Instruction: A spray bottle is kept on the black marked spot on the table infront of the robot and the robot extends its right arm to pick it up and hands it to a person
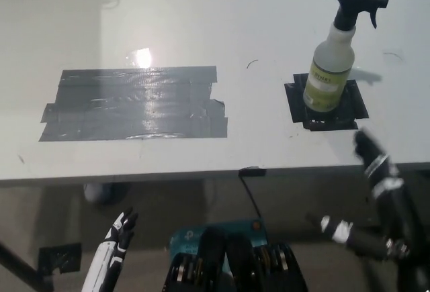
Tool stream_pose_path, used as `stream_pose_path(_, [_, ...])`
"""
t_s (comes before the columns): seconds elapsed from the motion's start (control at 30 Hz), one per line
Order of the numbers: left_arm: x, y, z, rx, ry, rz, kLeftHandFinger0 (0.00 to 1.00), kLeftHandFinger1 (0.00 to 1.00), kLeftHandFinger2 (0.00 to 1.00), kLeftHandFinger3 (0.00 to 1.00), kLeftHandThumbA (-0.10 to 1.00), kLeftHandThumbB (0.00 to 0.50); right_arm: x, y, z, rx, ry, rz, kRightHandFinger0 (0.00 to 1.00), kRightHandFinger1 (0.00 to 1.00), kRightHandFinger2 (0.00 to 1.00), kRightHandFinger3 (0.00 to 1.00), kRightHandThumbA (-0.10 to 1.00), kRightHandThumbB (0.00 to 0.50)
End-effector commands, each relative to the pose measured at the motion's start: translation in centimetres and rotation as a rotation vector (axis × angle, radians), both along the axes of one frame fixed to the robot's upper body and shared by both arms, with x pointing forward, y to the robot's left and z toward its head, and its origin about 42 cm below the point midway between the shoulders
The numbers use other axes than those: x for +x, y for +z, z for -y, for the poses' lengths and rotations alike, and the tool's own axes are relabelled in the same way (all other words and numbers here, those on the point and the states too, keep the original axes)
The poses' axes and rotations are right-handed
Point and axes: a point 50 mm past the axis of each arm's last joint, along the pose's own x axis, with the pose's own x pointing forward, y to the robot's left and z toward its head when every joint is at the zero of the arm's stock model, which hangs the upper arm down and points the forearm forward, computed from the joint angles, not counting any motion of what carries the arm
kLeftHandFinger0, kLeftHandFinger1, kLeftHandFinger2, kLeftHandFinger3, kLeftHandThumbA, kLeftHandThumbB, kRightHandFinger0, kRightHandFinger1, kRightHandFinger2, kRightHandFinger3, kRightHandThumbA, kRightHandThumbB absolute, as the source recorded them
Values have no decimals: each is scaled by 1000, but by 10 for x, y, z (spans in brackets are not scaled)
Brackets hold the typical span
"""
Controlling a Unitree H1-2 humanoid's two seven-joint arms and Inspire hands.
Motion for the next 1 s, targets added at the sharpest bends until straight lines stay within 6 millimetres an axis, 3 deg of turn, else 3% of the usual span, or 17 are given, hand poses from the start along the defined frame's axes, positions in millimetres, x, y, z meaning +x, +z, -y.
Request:
stream_pose_path(0.0, [2,9,-3,16,8,71,1000,1000,1000,1000,1000,302,22,29,11,-5,-77,34,1000,1000,1000,1000,1000,370])
stream_pose_path(0.07, [2,9,-3,18,14,69,1000,1000,1000,1000,1000,301,39,35,17,-18,-83,12,1000,1000,1000,1000,1000,375])
stream_pose_path(0.2, [3,9,-4,15,17,71,1000,1000,1000,1000,1000,306,76,40,24,-35,-87,-25,1000,1000,1000,1000,1000,323])
stream_pose_path(0.3, [3,8,-4,9,17,67,1000,1000,1000,1000,1000,311,93,41,27,-52,-109,-59,1000,1000,1000,1000,1000,347])
stream_pose_path(0.33, [3,8,-4,8,18,69,1000,1000,1000,1000,1000,312,100,41,27,-62,-121,-76,1000,1000,1000,1000,1000,307])
stream_pose_path(0.37, [4,8,-4,8,20,71,1000,1000,1000,1000,1000,312,109,39,28,-71,-136,-101,1000,1000,1000,1000,1000,352])
stream_pose_path(0.4, [3,8,-4,3,20,71,1000,1000,1000,1000,1000,311,115,38,27,-69,-145,-124,1000,1000,1000,1000,1000,366])
stream_pose_path(0.5, [4,9,-4,2,23,72,1000,1000,1000,1000,1000,312,141,33,25,-46,-128,-176,1000,1000,1000,1000,1000,363])
stream_pose_path(0.7, [4,8,-5,-3,22,72,1000,1000,1000,1000,1000,315,170,31,21,-27,-139,-243,1000,1000,1000,1000,1000,348])
stream_pose_path(0.97, [4,8,-5,-6,23,74,1000,1000,1000,1000,1000,319,209,38,15,-11,-161,-311,1000,1000,1000,1000,1000,389])
